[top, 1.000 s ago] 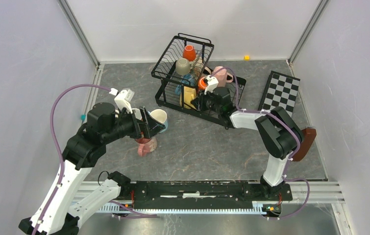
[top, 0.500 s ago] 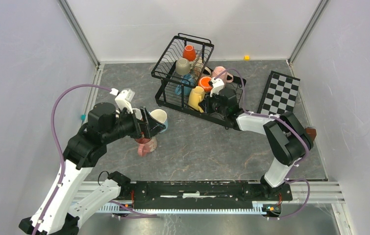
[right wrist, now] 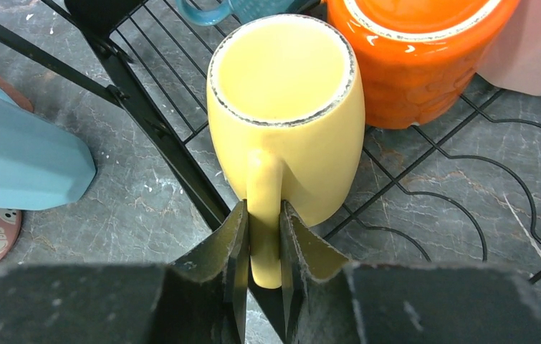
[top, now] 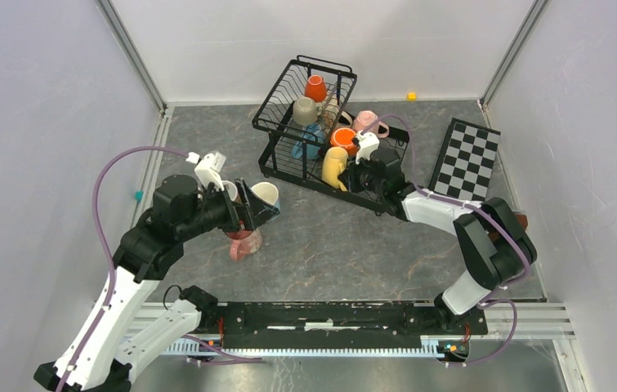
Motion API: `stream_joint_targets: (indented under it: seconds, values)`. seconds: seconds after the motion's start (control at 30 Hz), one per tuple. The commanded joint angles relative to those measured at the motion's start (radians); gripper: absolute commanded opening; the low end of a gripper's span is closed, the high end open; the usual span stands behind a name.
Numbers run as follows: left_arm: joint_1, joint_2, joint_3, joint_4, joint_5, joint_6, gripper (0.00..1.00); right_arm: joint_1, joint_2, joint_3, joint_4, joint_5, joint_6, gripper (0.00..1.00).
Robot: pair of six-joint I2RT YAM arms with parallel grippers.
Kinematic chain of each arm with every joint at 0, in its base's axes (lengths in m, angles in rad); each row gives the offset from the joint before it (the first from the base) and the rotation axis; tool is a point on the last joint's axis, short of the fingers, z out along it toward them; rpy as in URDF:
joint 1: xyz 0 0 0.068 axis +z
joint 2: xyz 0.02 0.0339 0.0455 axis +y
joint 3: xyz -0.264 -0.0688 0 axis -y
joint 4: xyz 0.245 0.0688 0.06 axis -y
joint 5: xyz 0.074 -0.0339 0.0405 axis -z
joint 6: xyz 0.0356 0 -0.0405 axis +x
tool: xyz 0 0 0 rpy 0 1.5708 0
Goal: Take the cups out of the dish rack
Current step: Unload the cup from the dish rack.
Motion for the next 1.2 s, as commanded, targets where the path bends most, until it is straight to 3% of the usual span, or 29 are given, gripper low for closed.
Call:
stream_joint_targets:
  seconds: [0.0, 0.77, 1.17]
  values:
    - [0.004, -0.04, -0.069, 0.119, 0.005, -0.133, 1.0, -0.004, -0.079, 0.002, 0.014, 0.03, -0.013, 0.0]
    - [0.003, -0.098, -0.361, 0.489, 0.03, -0.431, 1.0, -0.02, -0.29, 0.045, -0.189, 0.12, 0.066, 0.0]
    - [-0.002, -0.061, -0.5, 0.732, 0.031, -0.605, 1.0, -0.02, -0.431, 0.009, -0.243, 0.073, 0.16, 0.0]
